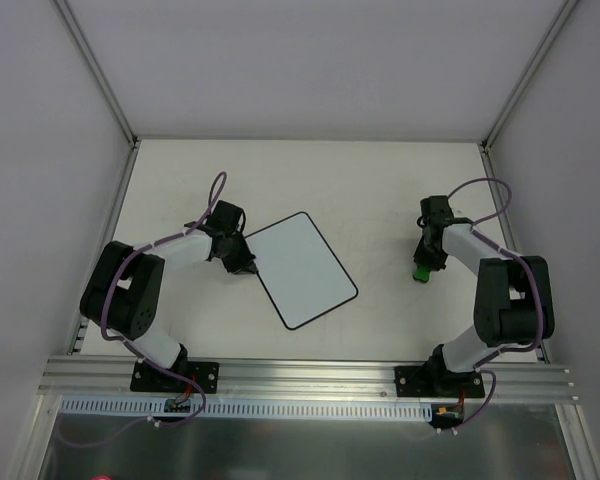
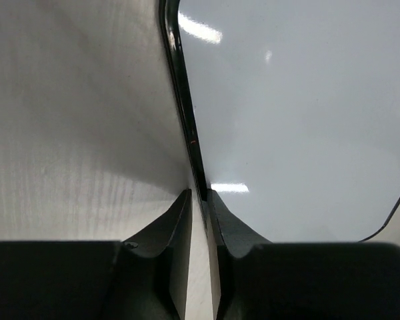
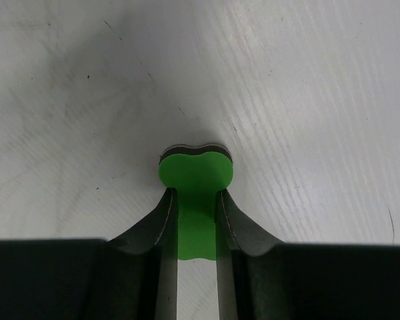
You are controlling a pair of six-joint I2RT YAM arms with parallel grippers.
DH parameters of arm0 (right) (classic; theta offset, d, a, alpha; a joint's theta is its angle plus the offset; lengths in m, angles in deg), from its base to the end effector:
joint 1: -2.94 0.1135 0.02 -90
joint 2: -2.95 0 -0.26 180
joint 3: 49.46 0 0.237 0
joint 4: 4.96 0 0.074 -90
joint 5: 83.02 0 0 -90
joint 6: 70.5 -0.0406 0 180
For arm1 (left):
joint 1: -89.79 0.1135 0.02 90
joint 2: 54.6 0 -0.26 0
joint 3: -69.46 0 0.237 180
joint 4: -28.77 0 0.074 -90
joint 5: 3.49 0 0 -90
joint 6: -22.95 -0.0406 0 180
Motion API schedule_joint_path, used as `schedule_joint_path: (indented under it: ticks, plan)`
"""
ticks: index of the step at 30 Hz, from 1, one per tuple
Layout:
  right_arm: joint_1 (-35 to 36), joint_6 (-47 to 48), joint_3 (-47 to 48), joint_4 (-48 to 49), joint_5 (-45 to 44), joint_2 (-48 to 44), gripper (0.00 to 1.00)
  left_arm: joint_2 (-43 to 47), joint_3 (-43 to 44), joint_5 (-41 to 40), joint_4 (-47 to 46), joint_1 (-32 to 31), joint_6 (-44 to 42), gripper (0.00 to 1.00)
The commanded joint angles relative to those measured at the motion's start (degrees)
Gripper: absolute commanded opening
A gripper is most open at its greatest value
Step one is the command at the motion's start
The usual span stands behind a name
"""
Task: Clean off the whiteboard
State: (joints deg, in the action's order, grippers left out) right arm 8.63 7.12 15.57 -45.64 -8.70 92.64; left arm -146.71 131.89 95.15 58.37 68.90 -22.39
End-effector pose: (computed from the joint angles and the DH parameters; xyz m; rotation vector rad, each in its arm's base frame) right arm 0.2809 0.0170 0.1718 0.2354 2.6536 -0.2707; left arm 0.2723 -0.1105 0.1578 -0.5036 2.6664 -0.5758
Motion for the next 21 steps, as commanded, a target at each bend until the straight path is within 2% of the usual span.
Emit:
schedule_joint_path:
  ticks: [1,5,6,8,9,10,12,14,15,16,18,19,21]
  plan:
    - [-1.1,0.0,1.0,0.4,1.8,1.5,0.13,2.0,0.0,-4.6,5.5,0.6,-2.4,0.15]
    - [-1.7,0.2,0.4,0.3,1.9,0.8,0.27,3.4,0.7,-5.1,6.2,0.6,-2.7,0.22]
    - [-1.8,0.2,0.3,0.2,2.1,0.6,0.37,4.1,0.7,-5.2,6.2,0.6,-2.7,0.23]
    - [-2.1,0.2,-0.2,0.2,2.3,-0.8,0.48,4.8,1.2,-5.1,6.7,0.6,-2.8,0.28]
    - [-2.3,0.3,-0.4,0.1,2.3,-1.6,0.59,5.9,1.3,-5.0,6.8,0.6,-2.9,0.31]
    - [-2.3,0.2,-1.1,0.1,2.5,-2.6,0.64,6.5,1.4,-4.9,6.9,0.6,-2.9,0.34]
    - [-2.3,0.3,-1.6,-0.3,2.4,-6.4,0.78,8.8,2.0,-4.8,7.6,0.6,-3.4,0.48]
    - [-2.3,0.8,-1.5,-1.1,2.2,-9.6,0.84,10.7,2.7,-5.5,8.3,0.6,-4.1,0.61]
    - [-2.3,1.7,-1.2,-2.6,1.9,-12.8,0.91,12.8,3.1,-5.9,9.4,0.6,-4.4,0.73]
    - [-2.3,2.4,-0.6,-3.4,1.4,-14.5,0.94,14.0,3.5,-6.2,9.9,0.6,-4.8,0.78]
    - [-2.3,3.7,1.0,-5.6,0.6,-18.2,0.99,17.4,5.1,-7.5,11.3,0.6,-6.5,0.89]
    - [-2.3,5.2,1.7,-6.3,0.0,-22.2,0.99,18.5,6.0,-8.0,12.9,0.6,-7.4,0.98]
    - [-2.4,6.9,4.1,-8.0,-0.1,-26.5,0.99,22.3,8.4,-10.8,14.7,0.7,-9.9,0.99]
